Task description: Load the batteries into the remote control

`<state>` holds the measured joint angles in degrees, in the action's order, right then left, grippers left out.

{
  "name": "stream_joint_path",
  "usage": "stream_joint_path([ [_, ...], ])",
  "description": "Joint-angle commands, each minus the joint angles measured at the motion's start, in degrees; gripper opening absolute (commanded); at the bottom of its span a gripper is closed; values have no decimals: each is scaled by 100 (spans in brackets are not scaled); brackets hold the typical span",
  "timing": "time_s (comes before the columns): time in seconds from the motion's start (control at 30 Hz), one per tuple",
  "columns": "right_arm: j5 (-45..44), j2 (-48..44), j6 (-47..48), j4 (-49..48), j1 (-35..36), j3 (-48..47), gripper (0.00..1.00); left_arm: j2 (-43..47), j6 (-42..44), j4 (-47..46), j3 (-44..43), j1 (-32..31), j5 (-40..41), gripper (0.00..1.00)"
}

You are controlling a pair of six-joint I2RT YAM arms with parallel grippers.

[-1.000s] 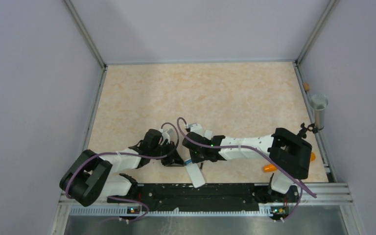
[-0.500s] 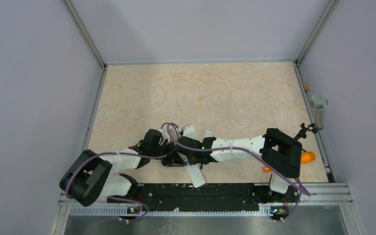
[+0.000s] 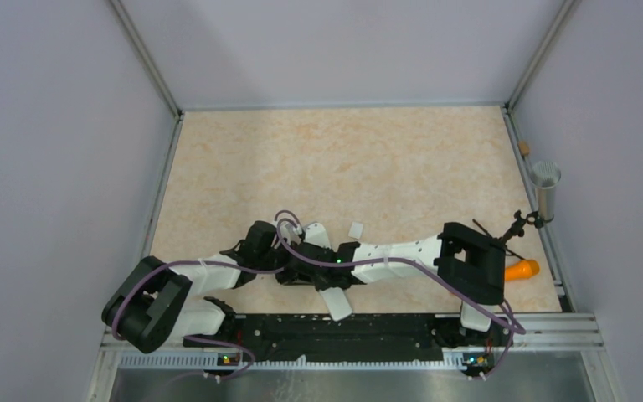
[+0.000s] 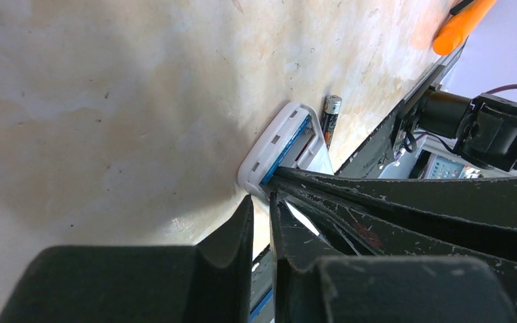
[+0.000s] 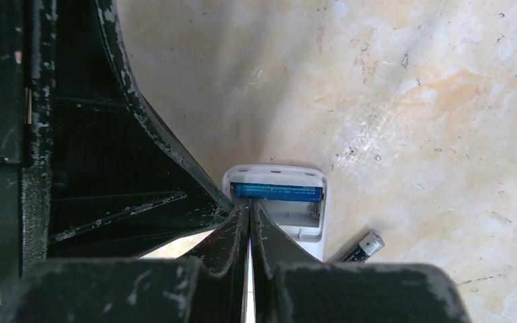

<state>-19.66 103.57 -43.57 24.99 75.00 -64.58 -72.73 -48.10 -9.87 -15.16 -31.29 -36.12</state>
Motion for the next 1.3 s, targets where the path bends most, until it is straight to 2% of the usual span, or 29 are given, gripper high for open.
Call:
stream_joint_path([
  [0.0,-154,-76,-57,329,137,-39,0,110,60,-228,-40,-24,106,14],
  [0.1,-380,-326,-31,475,135,-123,0,114,61,-227,-32,-23,131,14],
  [0.2,-583,-626,-4,550,125,-63,8,128,76,-194,-39,-26,157,14],
  [0.3,-650,-947,40,517,114,145,22,161,108,-106,-78,-23,184,15],
  [0.4,-544,-1276,64,359,19,484,27,217,169,12,-159,-20,217,17],
  [0.63,-110,-1858,-57,321,-347,1208,29,604,470,773,-413,-26,464,23],
  [0.73,49,-2119,-129,90,-412,1512,36,872,582,1230,-544,-26,624,29],
  [0.83,305,-2247,-259,-155,-567,1810,37,1128,622,1527,-637,-26,785,36],
  [1.27,381,-1831,-594,-489,-693,1729,35,1856,649,1903,-683,-22,927,58],
])
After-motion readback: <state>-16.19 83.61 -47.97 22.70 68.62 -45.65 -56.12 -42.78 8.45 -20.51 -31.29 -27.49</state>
